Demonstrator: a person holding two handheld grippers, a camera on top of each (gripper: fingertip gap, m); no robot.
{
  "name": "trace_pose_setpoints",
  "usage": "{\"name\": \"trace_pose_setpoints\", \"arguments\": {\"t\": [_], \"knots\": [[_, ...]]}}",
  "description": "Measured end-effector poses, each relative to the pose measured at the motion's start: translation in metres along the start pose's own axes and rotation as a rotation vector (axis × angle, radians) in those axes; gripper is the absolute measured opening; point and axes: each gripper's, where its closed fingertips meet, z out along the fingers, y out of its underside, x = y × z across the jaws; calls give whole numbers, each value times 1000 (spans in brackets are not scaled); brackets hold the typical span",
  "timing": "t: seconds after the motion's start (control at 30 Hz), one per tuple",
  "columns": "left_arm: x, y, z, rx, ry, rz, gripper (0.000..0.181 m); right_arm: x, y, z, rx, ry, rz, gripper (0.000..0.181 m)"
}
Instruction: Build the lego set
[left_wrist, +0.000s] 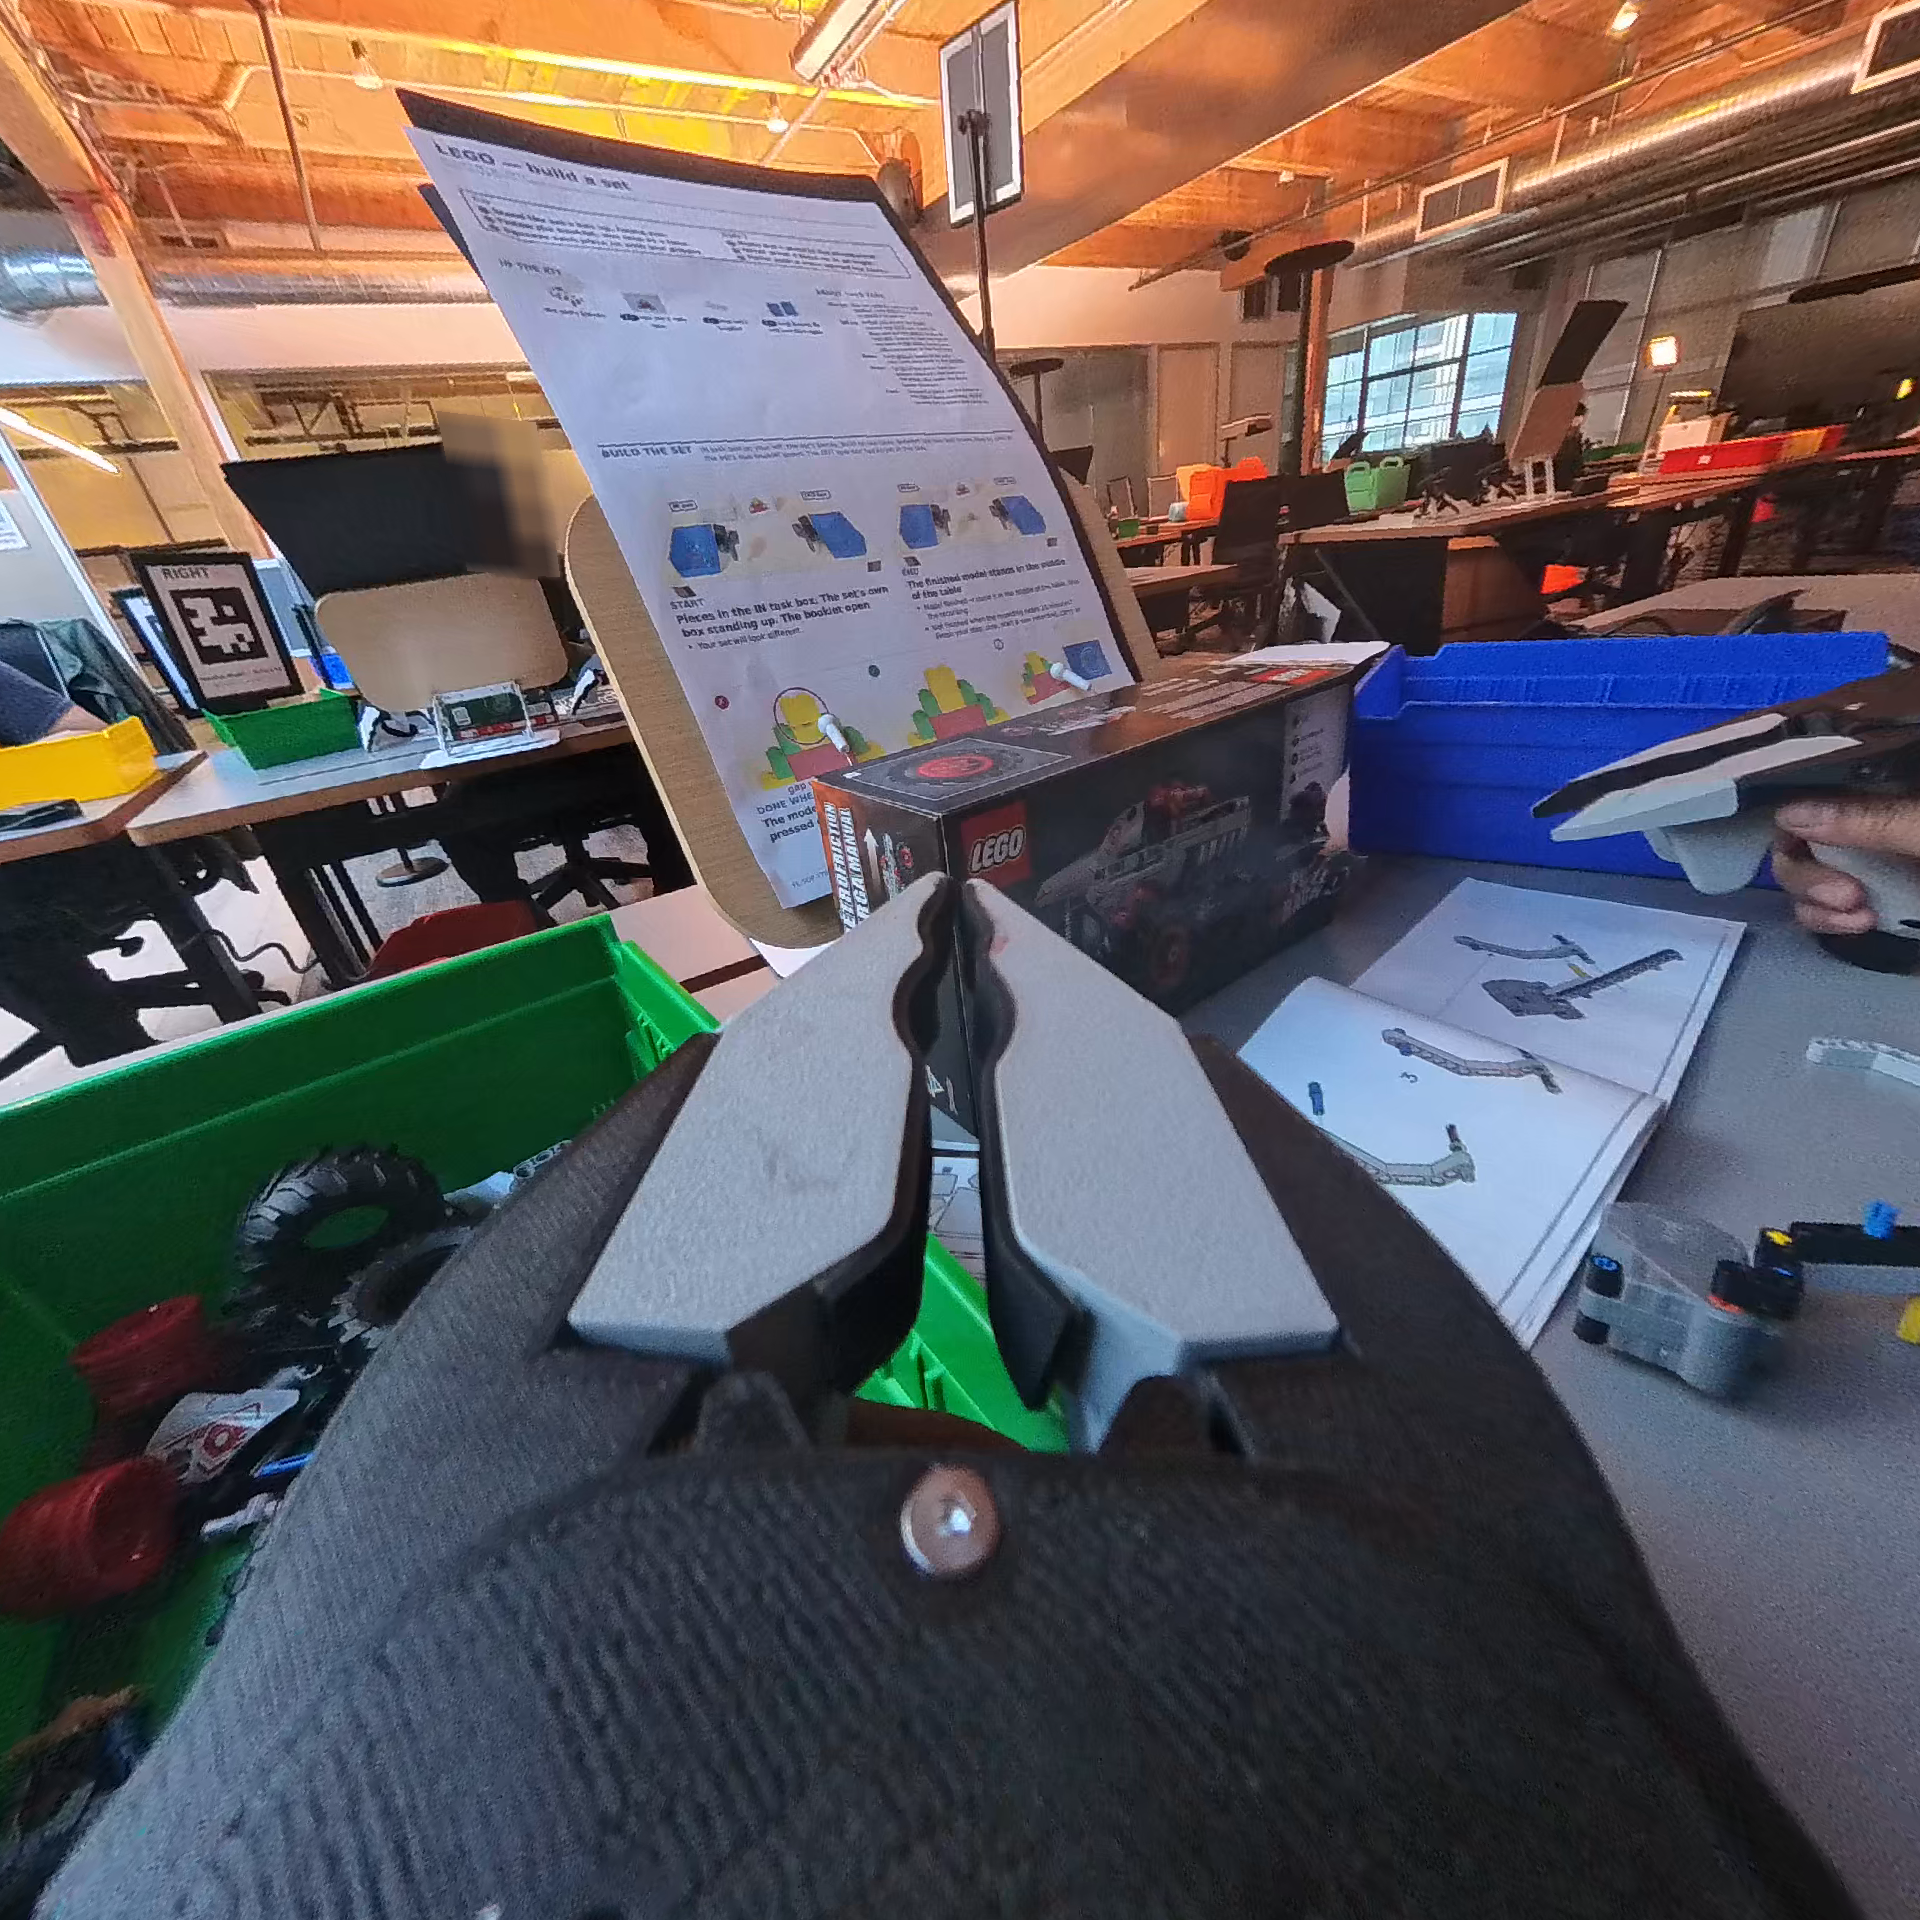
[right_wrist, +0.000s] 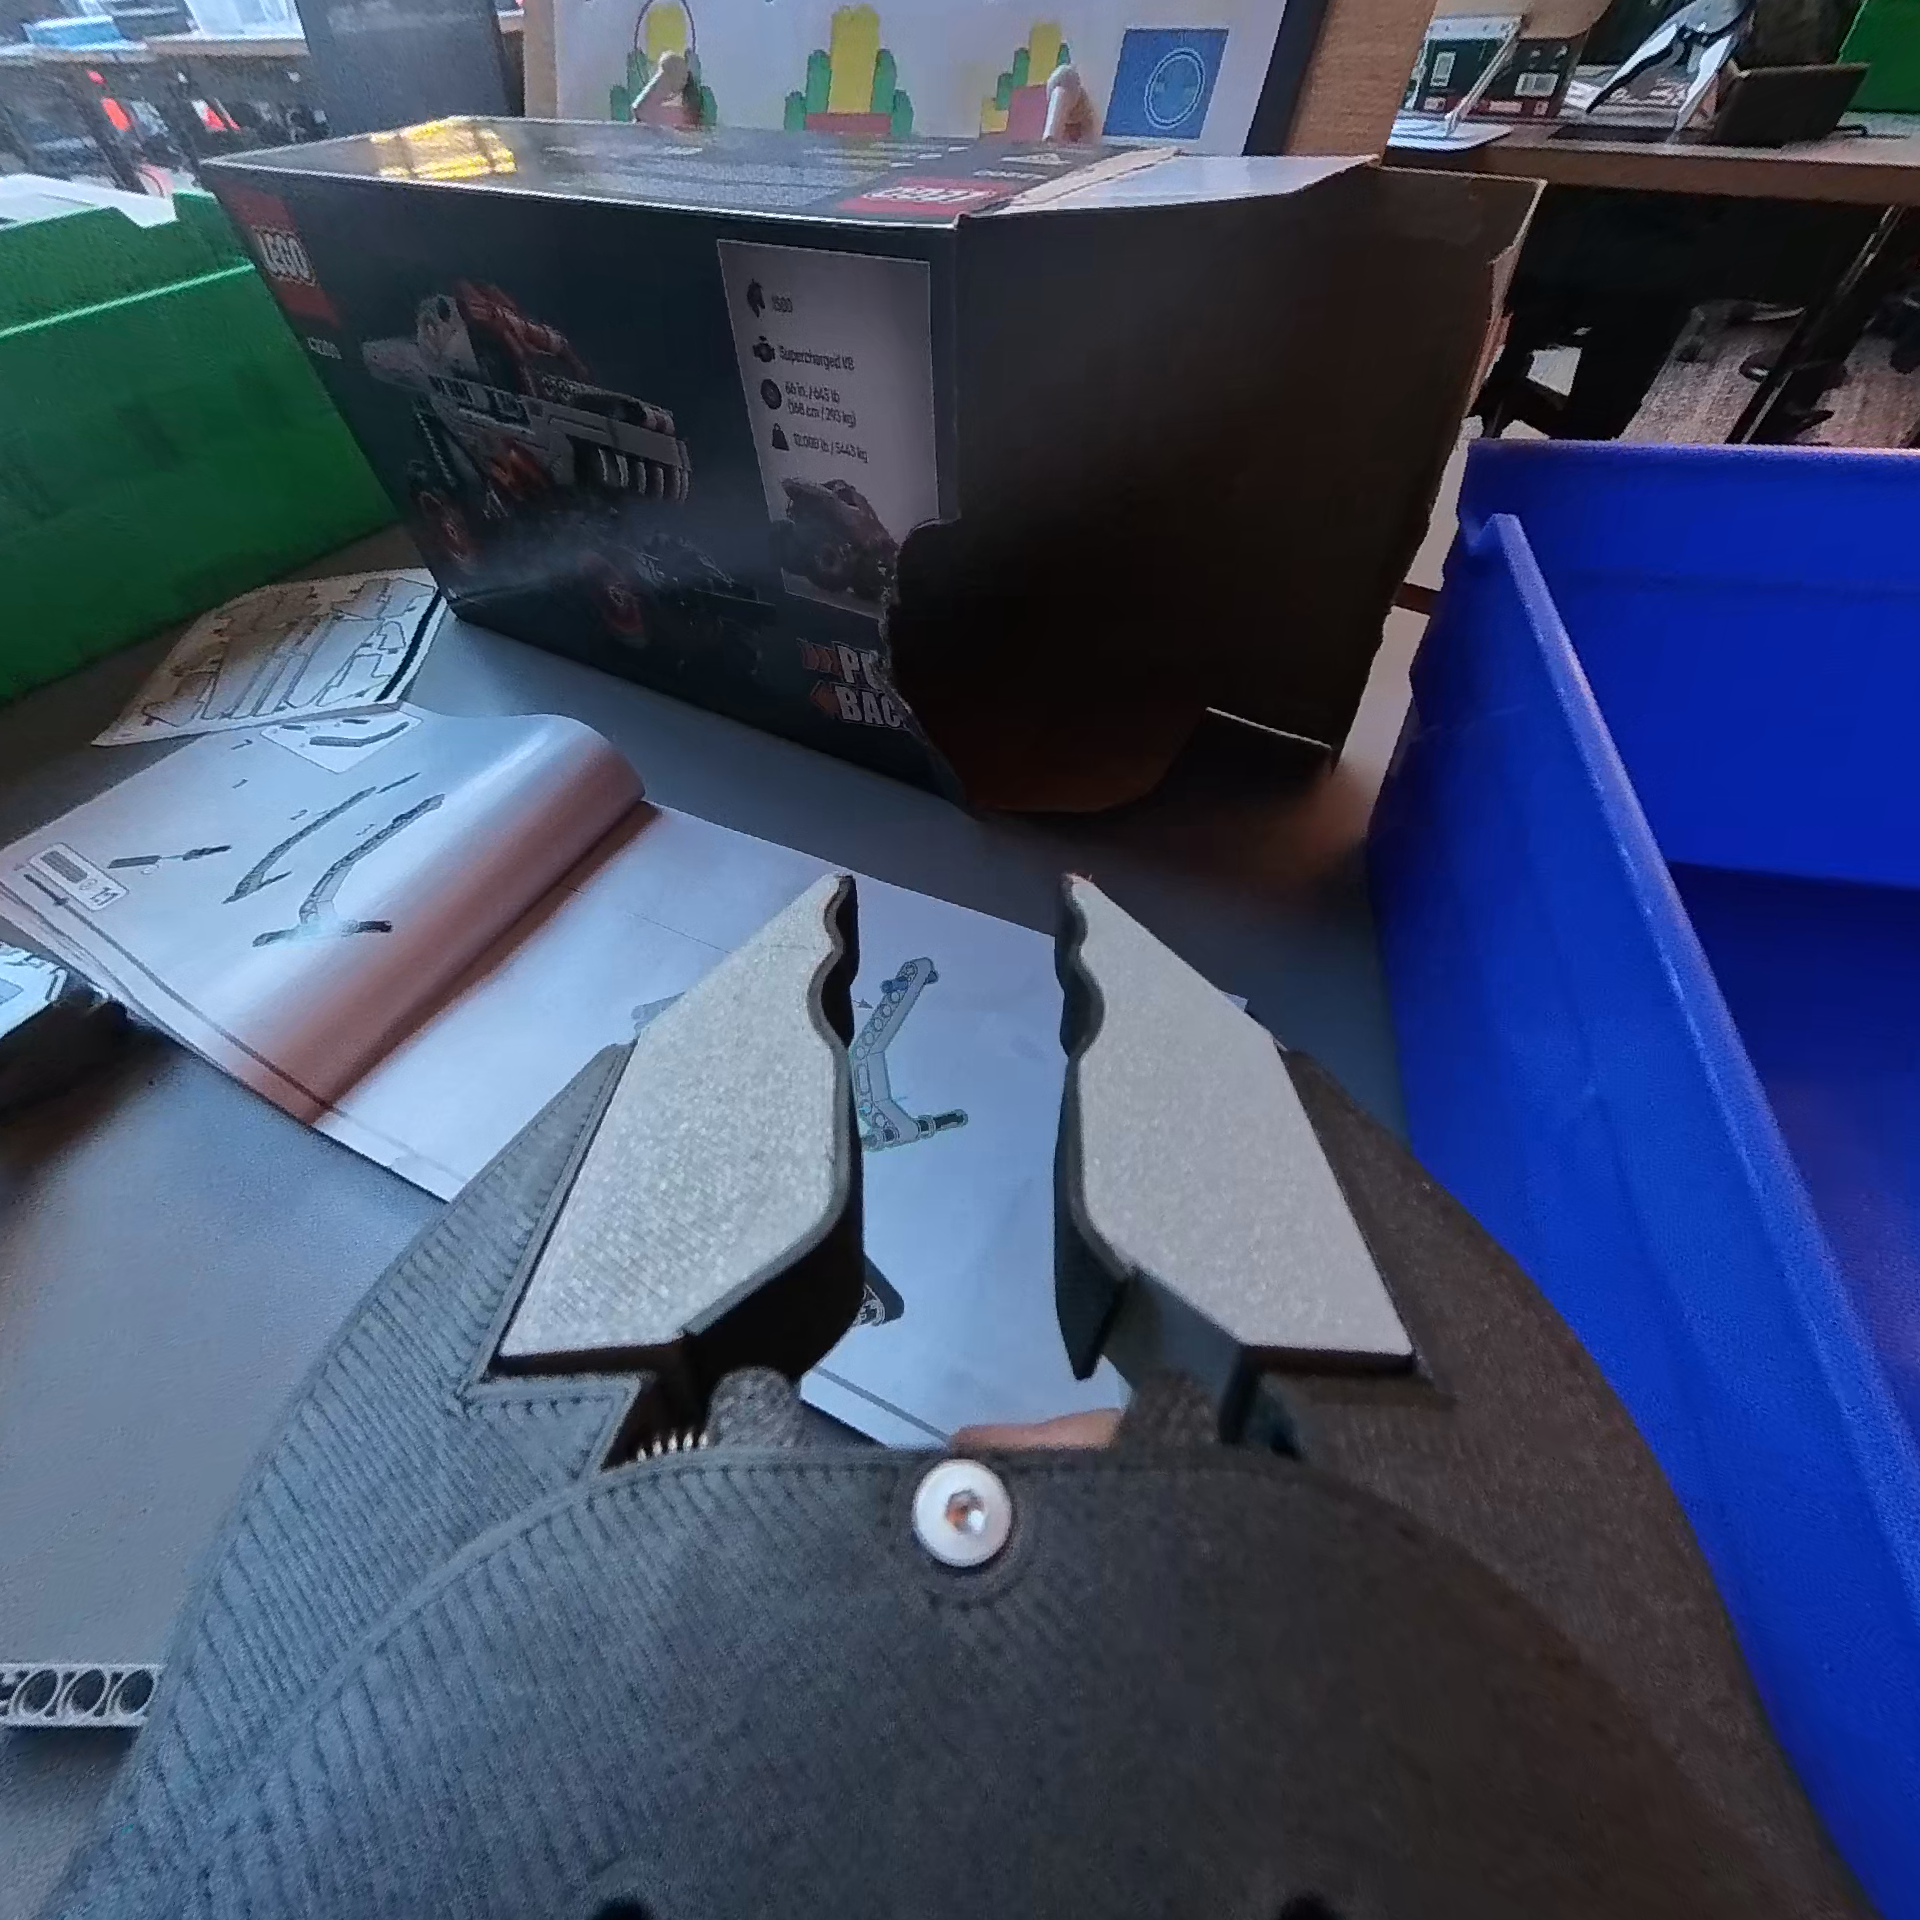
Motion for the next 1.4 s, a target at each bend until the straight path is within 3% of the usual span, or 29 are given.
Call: {"name": "trace_pose_setpoints", "arguments": {"t": [0.93,1.07,1.4], "knots": [[1,0,0,1,8,-16,0,2,-2,-2,11,15,-13,31],[0,-1,0,3,3,-21,0,-2,1,-1,-10,1,-45,0],[-69,-25,-26,101,-309,-120,0,-7,5,1,-33,-12,-79,5]]}}
